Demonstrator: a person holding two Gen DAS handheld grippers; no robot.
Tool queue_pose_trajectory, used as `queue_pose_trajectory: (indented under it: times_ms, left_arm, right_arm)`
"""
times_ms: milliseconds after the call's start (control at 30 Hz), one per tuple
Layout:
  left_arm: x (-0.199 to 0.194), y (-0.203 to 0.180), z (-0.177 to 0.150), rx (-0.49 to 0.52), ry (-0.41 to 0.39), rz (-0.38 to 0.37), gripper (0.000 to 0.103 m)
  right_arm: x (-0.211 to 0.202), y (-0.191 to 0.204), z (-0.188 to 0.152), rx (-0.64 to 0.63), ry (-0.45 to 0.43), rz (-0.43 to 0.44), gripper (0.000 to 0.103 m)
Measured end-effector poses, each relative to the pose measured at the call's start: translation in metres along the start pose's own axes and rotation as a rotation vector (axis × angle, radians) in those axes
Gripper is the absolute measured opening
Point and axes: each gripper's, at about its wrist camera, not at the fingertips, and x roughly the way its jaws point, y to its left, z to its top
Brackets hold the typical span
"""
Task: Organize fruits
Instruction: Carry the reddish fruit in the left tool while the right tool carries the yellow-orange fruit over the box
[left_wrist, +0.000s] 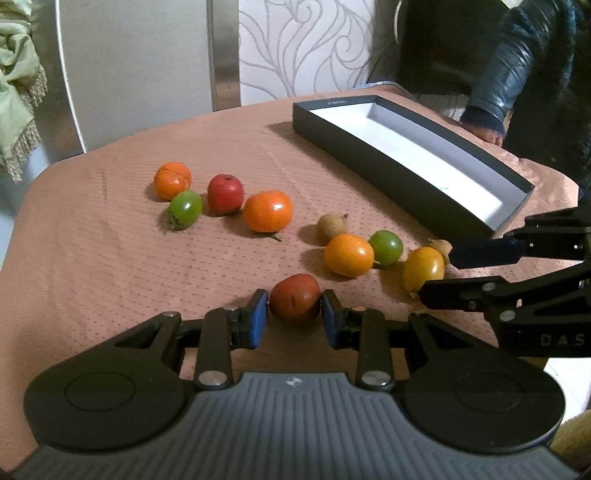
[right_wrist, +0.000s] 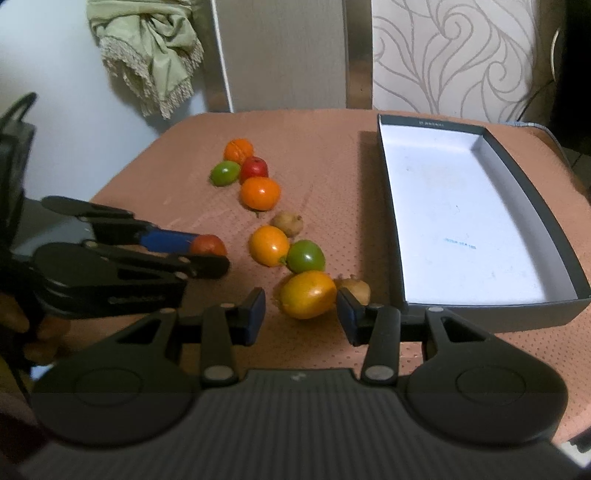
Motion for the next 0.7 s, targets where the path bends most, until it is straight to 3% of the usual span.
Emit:
queue_pose_trajectory:
  times_ms: [700]
  left_arm:
    - [0.006, 0.009, 0.003, -0.033, 0.01, 0.03, 0.037]
  right_arm:
    - [0.024, 0.002, 0.001, -0.062, 0.037, -0.023, 0.045]
